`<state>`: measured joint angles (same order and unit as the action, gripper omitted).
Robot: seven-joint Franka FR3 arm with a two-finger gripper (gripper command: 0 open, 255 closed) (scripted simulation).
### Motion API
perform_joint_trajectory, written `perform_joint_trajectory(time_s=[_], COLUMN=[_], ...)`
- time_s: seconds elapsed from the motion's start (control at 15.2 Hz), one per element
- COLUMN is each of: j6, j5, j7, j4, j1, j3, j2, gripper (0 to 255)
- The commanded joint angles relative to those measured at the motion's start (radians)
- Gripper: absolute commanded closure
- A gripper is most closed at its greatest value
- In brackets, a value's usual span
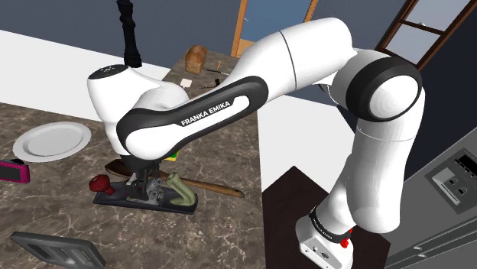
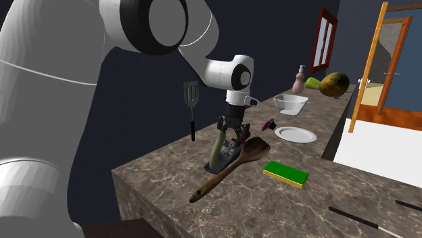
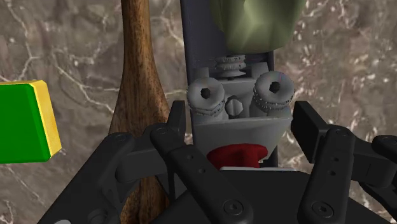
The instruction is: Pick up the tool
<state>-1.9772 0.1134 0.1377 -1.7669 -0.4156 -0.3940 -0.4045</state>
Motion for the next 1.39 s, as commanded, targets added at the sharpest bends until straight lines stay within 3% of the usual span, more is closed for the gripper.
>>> perform_joint_trajectory(time_s=[0.0,1.32], j6=[0.000,0.175], j5=[0.000,-0.031], j7=[0.000,-0.014], j4=[-0.002,0.108], j1=[0.000,0.006], j3=[0.000,-0.014], j2=[-0.001,0.069], gripper=[255,255])
